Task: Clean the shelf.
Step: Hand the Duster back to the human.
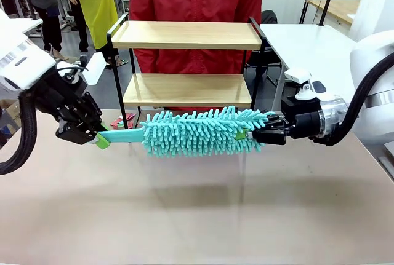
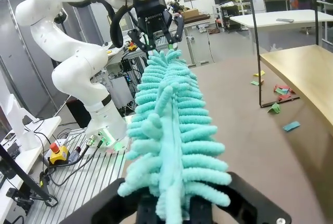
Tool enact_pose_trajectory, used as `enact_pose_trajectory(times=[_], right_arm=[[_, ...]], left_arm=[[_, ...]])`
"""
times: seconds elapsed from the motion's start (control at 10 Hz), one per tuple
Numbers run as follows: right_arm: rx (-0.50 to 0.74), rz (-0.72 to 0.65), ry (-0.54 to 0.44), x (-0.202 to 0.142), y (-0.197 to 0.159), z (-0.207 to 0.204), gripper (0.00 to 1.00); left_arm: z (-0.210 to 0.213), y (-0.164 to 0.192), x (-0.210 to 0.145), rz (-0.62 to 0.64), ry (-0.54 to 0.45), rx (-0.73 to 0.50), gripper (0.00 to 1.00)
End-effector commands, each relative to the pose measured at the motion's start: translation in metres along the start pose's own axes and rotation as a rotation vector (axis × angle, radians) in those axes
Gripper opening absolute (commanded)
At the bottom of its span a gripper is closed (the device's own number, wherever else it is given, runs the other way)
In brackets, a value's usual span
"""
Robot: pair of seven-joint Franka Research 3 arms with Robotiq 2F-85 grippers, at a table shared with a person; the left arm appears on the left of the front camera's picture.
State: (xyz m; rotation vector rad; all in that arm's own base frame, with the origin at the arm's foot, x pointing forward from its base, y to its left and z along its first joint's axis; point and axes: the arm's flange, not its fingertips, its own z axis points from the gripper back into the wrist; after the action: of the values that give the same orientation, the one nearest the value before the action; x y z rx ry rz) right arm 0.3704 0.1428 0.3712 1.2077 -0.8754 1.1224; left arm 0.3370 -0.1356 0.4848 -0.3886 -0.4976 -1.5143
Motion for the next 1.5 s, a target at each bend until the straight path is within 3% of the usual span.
enact_pose_trajectory(times=[0.0,0.1,0.5,0.7,1.0,1.2,1.3,1.4], right_arm=[[0.000,0.010,-0.002,0.000,0.000,0.000,0.00],[0.000,0.010,-0.002,0.000,0.000,0.000,0.00],[0.000,0.010,-0.002,0.000,0.000,0.000,0.00],[0.000,0.010,-0.002,0.000,0.000,0.000,0.00],[0.000,0.010,-0.002,0.000,0.000,0.000,0.00],[0.000,0.010,-0.002,0.000,0.000,0.000,0.00],[-0.001,-0.002,0.000,-0.001,0.000,0.000,0.16],[-0.020,-0.037,-0.077,0.014,0.005,0.009,0.16]], left_arm=[[0.013,0.000,0.001,-0.016,-0.070,-0.019,0.75],[0.026,0.000,-0.004,-0.009,-0.100,-0.020,1.00],[0.086,0.010,-0.071,0.009,-0.398,0.028,1.00],[0.114,0.010,-0.122,0.009,-0.482,0.078,1.00],[0.124,0.007,-0.161,0.058,-0.507,0.115,1.00],[0.128,0.001,-0.152,0.059,-0.468,0.111,1.00],[0.128,0.001,-0.152,0.059,-0.468,0.111,1.00],[0.128,0.001,-0.152,0.059,-0.468,0.111,1.00]])
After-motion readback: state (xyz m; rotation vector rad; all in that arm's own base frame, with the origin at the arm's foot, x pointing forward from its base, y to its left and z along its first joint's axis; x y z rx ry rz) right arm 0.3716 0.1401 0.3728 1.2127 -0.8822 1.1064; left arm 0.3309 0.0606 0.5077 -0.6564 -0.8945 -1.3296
